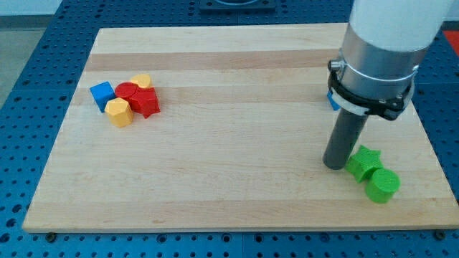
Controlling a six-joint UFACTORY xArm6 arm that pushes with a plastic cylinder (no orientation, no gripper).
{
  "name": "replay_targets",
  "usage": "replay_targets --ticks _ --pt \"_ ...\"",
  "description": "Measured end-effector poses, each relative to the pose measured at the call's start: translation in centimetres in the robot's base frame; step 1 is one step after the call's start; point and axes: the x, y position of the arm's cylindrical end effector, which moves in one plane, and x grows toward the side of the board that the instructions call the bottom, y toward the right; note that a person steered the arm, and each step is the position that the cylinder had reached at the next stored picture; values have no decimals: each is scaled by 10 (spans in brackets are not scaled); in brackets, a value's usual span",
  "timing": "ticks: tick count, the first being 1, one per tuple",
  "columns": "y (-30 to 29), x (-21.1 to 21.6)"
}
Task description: Move your hand to the left of the blue triangle
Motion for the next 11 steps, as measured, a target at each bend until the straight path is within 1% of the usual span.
replay_targets --ticks 4,5,7,11 --pt "26 4" --pt "20 1" --pt "-14 -39" --pt "-45 -142"
